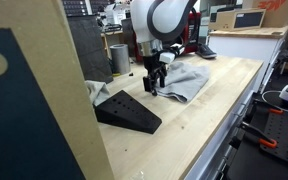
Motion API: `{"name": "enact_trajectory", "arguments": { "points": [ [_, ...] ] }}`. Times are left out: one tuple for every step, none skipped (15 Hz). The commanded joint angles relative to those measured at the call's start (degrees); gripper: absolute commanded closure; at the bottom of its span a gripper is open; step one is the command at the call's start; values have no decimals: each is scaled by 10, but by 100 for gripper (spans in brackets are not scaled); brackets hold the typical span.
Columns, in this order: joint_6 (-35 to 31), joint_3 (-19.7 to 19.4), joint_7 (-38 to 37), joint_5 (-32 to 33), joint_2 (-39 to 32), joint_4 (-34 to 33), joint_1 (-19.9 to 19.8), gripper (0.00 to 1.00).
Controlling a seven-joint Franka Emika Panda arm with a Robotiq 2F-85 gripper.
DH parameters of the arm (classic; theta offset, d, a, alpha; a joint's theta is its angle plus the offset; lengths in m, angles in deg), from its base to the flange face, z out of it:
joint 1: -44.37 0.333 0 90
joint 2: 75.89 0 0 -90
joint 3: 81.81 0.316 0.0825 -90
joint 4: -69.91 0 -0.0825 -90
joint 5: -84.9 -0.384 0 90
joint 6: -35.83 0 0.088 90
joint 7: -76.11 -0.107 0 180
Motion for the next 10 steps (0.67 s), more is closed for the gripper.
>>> {"name": "enact_trajectory", "arguments": {
  "points": [
    [2,-10,-27,7,-4,-3,8,52],
    [2,-11,-30,7,-4,-4,8,61],
    [2,-13,-35,6,-4,-5,6,68],
    [3,-15,-37,5,-3,-5,5,75],
    [3,-17,-38,2,-2,-5,3,84],
    [5,-17,-39,-2,0,-5,2,90],
    [7,-16,-33,-11,5,-4,-2,99],
    [10,-12,-22,-25,13,-3,-9,100],
    [12,-9,-15,-38,20,-1,-14,100],
    [14,-5,-4,-57,30,3,-22,99]
  ]
}}
